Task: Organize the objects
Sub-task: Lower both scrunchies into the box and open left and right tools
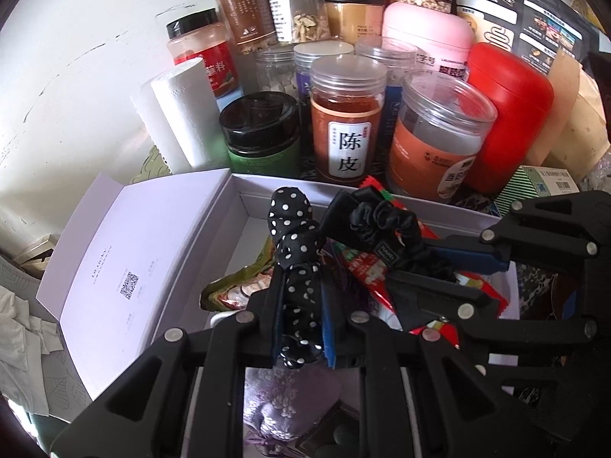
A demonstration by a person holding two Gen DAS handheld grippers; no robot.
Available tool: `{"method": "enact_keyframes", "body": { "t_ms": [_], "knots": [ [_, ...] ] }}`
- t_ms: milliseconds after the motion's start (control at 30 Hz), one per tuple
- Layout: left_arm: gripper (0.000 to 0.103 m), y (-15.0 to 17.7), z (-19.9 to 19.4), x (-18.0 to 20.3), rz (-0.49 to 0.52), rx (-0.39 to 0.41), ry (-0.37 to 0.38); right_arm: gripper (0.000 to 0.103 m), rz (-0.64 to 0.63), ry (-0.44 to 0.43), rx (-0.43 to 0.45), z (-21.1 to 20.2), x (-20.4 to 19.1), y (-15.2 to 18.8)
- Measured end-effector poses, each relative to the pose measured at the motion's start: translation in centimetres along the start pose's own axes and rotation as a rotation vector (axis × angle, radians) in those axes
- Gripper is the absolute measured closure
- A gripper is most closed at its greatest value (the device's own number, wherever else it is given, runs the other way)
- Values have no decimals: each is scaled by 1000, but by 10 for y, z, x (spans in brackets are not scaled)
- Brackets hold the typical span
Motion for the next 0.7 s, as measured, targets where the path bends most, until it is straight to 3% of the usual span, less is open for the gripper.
{"method": "enact_keyframes", "body": {
  "t_ms": [167,333,700],
  "knots": [
    [88,0,-4,14,19,-5,49,87,-4,48,-9,-7,5,3],
    [88,8,12,12,-17,-55,98,87,3,42,-23,-6,7,5],
    [87,18,24,6,-19,-76,45,86,11,12,-24,-2,5,5]
  ]
}}
Point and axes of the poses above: each gripper's, at about its wrist camera, not at the fingertips, and z roughly the way its jaws point, x to its right, y to its underside, the point moved 6 cm from there along z, roughly the way its jaws point, and after that the axes turned 9 degrees about x, right-handed, at the moved point
